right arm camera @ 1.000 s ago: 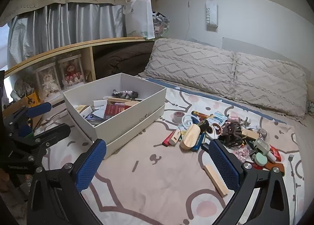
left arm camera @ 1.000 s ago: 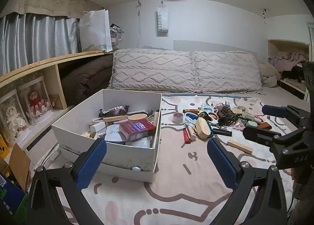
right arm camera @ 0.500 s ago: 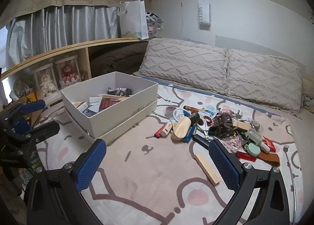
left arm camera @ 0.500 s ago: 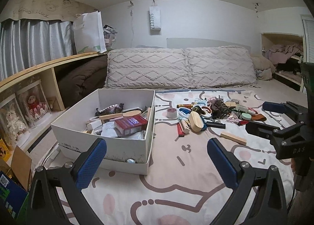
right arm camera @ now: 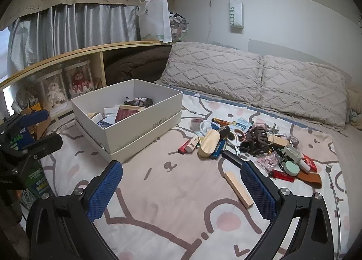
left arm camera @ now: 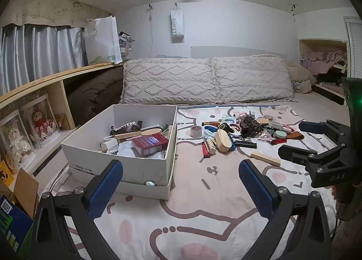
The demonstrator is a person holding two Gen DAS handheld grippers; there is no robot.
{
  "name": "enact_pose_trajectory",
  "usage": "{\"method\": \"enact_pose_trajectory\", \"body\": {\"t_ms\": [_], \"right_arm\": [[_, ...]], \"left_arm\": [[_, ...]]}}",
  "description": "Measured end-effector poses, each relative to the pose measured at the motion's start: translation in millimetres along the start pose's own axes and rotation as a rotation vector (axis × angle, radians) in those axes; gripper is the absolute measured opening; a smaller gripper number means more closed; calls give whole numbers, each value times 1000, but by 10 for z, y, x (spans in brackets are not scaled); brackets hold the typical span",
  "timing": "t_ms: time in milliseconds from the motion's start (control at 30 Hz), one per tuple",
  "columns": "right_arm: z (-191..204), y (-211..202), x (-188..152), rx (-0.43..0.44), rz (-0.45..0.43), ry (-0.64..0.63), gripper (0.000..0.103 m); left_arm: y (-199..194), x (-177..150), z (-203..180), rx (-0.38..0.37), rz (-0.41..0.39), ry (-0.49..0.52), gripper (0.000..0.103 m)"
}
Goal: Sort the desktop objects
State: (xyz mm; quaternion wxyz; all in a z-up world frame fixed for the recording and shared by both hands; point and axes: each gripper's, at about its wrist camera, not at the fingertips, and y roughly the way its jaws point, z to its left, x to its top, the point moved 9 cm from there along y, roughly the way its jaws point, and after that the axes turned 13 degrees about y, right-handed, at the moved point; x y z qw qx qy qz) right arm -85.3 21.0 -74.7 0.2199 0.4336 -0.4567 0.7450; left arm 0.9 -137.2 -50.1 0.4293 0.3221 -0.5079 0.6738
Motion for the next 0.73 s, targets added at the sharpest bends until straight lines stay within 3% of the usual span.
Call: {"method": "enact_pose_trajectory", "body": {"t_ms": [733], "right_arm": [[5,-58,-28,6,-7,15,103]], "left_arm": [[19,-17,-61,-2,11,-16,103]]}}
